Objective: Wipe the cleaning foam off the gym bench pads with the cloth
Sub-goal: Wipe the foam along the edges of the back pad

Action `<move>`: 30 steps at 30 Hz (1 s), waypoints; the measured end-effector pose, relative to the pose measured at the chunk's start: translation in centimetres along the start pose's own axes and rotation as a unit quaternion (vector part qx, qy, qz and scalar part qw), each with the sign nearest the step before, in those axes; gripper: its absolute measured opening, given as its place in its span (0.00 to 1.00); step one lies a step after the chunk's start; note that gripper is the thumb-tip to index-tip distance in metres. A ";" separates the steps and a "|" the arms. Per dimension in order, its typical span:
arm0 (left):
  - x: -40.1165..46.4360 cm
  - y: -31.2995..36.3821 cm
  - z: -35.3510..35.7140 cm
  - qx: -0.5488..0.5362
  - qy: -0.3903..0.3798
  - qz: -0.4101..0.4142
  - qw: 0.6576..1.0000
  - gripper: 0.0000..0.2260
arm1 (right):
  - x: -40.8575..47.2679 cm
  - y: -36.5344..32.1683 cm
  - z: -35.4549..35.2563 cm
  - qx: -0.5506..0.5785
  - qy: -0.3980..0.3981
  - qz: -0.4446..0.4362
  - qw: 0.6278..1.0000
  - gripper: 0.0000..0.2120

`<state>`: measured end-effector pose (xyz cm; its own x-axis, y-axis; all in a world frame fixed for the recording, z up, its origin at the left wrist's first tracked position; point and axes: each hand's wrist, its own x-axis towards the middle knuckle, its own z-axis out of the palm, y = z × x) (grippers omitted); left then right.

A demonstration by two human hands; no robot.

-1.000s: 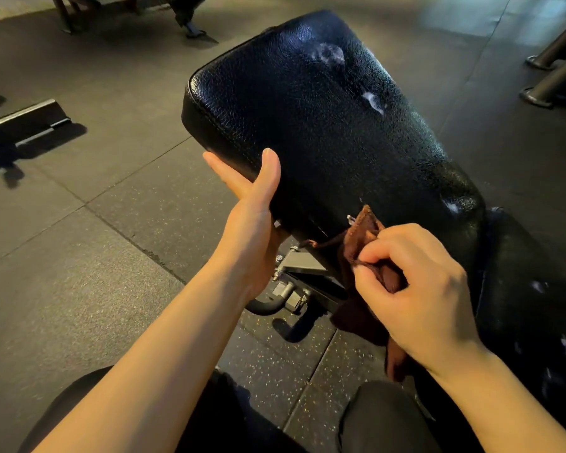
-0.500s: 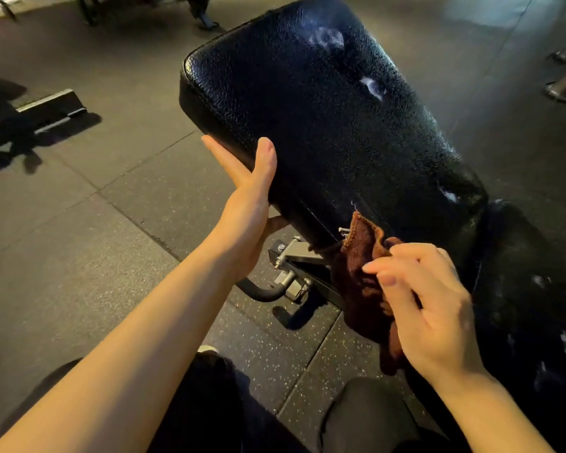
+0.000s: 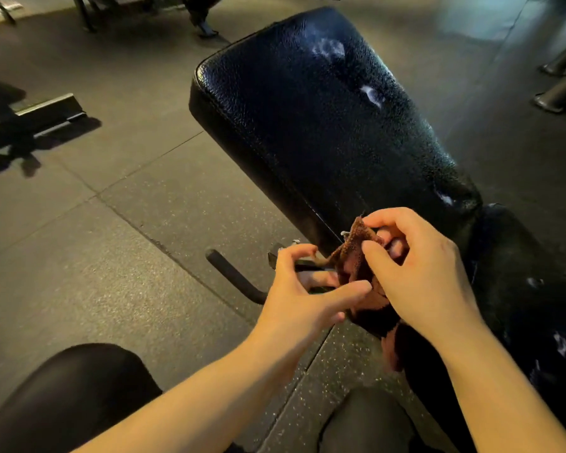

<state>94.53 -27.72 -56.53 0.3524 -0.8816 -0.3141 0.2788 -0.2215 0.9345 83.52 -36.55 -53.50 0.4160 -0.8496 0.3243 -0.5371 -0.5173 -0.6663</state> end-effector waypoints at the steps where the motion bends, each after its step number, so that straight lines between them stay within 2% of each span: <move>1: 0.0 -0.3 0.0 0.024 0.005 0.029 0.999 0.24 | 0.2 -0.3 0.2 0.006 0.013 -0.019 1.000 0.08; 4: 1.3 -0.6 -0.9 0.075 0.034 0.132 0.988 0.12 | 1.2 -1.4 1.6 0.034 0.049 -0.086 0.995 0.04; 7: 3.1 -0.1 -1.5 0.016 0.021 0.187 0.982 0.07 | 1.8 -1.8 3.0 0.046 0.097 -0.124 0.986 0.02; 9: 3.9 -0.3 -1.7 -0.013 -0.016 0.198 0.980 0.07 | 1.6 -1.4 3.4 0.068 0.130 -0.120 0.982 0.02; 11: 4.4 -1.2 -2.0 0.004 -0.030 0.200 0.979 0.10 | 1.2 -1.1 3.6 0.072 0.142 -0.117 0.980 0.02; 13: 5.1 -2.0 -2.4 0.032 -0.036 0.196 0.979 0.11 | 1.0 -1.2 3.9 0.017 0.148 -0.133 0.980 0.02; 16: 6.1 -2.2 -2.9 0.013 -0.057 0.184 0.981 0.11 | 1.7 -2.0 4.3 -0.032 0.161 -0.141 0.976 0.03; 19: 6.6 -2.1 -3.2 -0.009 -0.077 0.167 0.983 0.15 | 2.6 -2.9 4.5 -0.012 0.145 -0.120 0.982 0.02; 23: 6.5 -2.6 -3.3 -0.017 -0.087 0.144 0.986 0.18 | 3.5 -2.9 3.8 0.067 0.081 -0.065 0.992 0.03; 27: 6.5 -2.8 -2.7 -0.006 -0.048 0.175 0.983 0.17 | 4.4 -2.7 2.6 0.035 0.022 -0.077 0.996 0.05; 30: 6.6 -3.0 -2.2 -0.005 -0.021 0.205 0.978 0.16 | 5.1 -3.0 1.6 -0.007 -0.037 -0.092 0.995 0.09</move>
<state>97.94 -31.97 -61.82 0.3988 -0.9121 0.0951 0.1306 0.1591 0.9786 88.44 -39.19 -50.86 0.5607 -0.7307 0.3895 -0.4567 -0.6653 -0.5907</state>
